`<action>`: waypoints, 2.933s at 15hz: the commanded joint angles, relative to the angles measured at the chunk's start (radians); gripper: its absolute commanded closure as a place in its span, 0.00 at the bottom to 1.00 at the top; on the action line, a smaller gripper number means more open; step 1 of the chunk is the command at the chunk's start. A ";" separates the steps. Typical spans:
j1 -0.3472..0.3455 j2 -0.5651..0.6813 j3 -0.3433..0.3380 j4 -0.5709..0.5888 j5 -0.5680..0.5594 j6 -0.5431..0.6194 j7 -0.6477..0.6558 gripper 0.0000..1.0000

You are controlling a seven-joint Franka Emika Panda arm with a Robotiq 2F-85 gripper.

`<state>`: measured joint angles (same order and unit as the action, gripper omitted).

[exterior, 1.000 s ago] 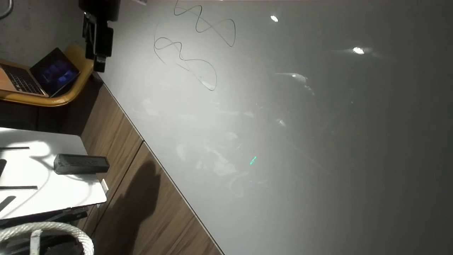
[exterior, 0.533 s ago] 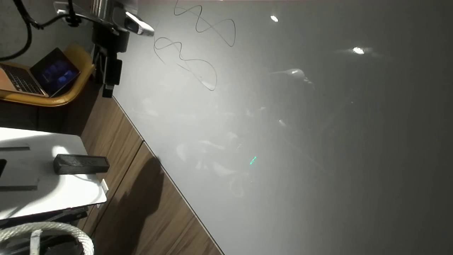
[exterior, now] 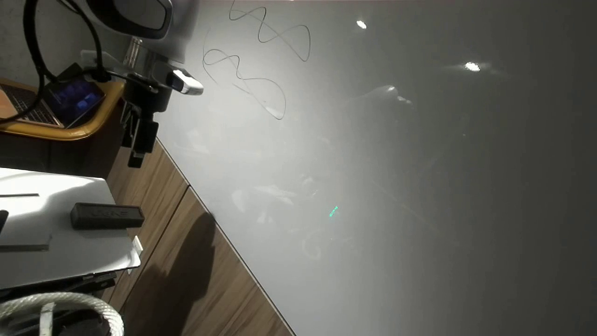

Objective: Use the duster to erase the markings on the whiteboard

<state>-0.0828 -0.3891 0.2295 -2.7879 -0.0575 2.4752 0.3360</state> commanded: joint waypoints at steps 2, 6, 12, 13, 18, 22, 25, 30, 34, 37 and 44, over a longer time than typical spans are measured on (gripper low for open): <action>-0.015 0.120 -0.021 0.001 -0.075 0.088 0.057 0.00; -0.026 0.212 -0.038 0.000 -0.144 0.152 0.097 0.00; -0.009 0.333 -0.075 0.001 -0.256 0.234 0.166 0.00; -0.004 0.351 -0.084 0.001 -0.274 0.246 0.179 0.00; 0.030 0.419 -0.136 0.003 -0.336 0.295 0.228 0.00; 0.074 0.453 -0.177 0.006 -0.359 0.322 0.252 0.00; 0.048 0.470 -0.149 0.006 -0.387 0.339 0.281 0.00; 0.051 0.467 -0.143 0.008 -0.414 0.335 0.313 0.49; 0.054 0.456 -0.135 0.011 -0.421 0.319 0.316 0.41; 0.058 0.449 -0.131 0.014 -0.415 0.309 0.307 0.14; 0.062 0.435 -0.132 0.020 -0.408 0.301 0.294 0.00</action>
<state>-0.0220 0.0716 0.0948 -2.7675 -0.4488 2.7889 0.6224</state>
